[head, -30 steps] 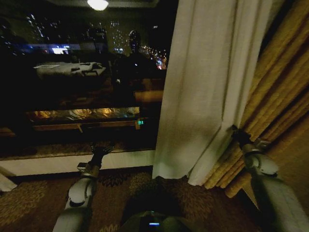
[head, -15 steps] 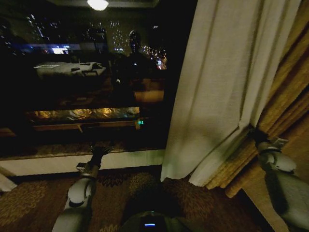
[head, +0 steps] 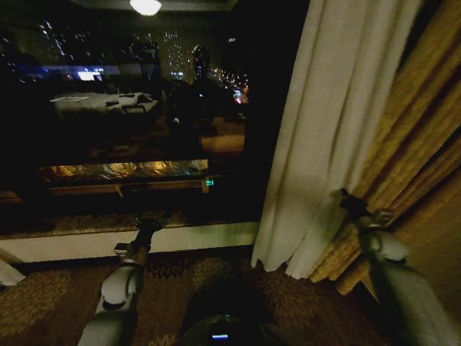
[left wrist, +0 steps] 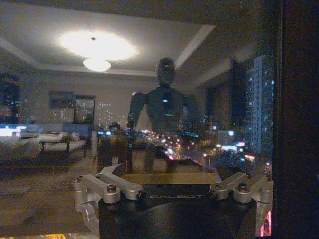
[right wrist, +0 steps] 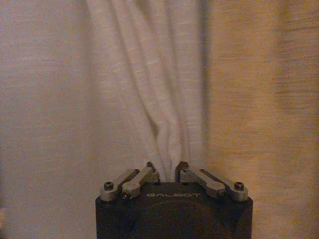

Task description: Open the curtains by pulling them apart, changing their state from closed to fully open.

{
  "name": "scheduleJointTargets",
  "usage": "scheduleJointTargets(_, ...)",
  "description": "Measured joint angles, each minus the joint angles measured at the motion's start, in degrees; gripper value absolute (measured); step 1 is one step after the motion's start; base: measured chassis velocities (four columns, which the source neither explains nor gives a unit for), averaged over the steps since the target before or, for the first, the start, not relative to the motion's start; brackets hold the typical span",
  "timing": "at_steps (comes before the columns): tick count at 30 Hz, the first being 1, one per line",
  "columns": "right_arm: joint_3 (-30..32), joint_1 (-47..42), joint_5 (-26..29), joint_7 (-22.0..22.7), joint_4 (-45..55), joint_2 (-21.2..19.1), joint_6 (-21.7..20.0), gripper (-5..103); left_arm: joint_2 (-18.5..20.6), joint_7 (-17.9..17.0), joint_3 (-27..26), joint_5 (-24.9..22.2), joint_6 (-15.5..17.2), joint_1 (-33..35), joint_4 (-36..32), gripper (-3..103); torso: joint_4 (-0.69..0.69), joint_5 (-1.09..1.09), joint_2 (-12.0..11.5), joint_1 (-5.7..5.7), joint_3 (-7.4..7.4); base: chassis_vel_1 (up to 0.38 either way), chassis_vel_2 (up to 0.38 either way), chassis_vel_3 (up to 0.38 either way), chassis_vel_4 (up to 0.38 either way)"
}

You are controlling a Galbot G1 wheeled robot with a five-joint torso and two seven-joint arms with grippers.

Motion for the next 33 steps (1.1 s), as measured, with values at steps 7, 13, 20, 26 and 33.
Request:
scheduleJointTargets(7,-3.71,-1.13,-1.85,-0.17,3.43,2.75,-0.3,41,-0.25,-0.01,0.19,0.27,0.05,-0.02,0.0,100,-0.01,0.02,0.0,0.0,0.0,0.0,0.0,0.0,0.0)
scheduleJointTargets(13,-4.83,-1.23,-2.09,-0.16,4.7,3.52,-0.37,58,-0.21,-0.01,0.16,0.42,0.06,0.04,0.12,100,0.0,0.01,0.0,0.0,0.0,0.0,0.0,0.0,0.0)
scheduleJointTargets(20,-6.6,0.31,-3.02,0.19,4.81,4.26,-0.52,85,-0.23,-0.01,0.41,0.85,0.16,0.02,0.27,100,0.0,0.02,0.0,0.0,0.0,0.0,0.0,0.0,0.0)
scheduleJointTargets(26,-7.79,1.99,-3.9,1.01,4.06,4.82,-0.65,99,-0.11,0.01,0.42,0.96,0.22,-0.01,0.5,100,-0.01,0.02,0.0,0.0,0.0,0.0,0.0,0.0,0.0)
scheduleJointTargets(33,-10.38,7.43,-3.93,2.21,0.07,4.62,-1.09,100,-0.14,0.04,0.46,1.4,0.34,-0.19,0.9,100,0.0,0.02,0.0,0.0,0.0,0.0,0.0,0.0,0.0)
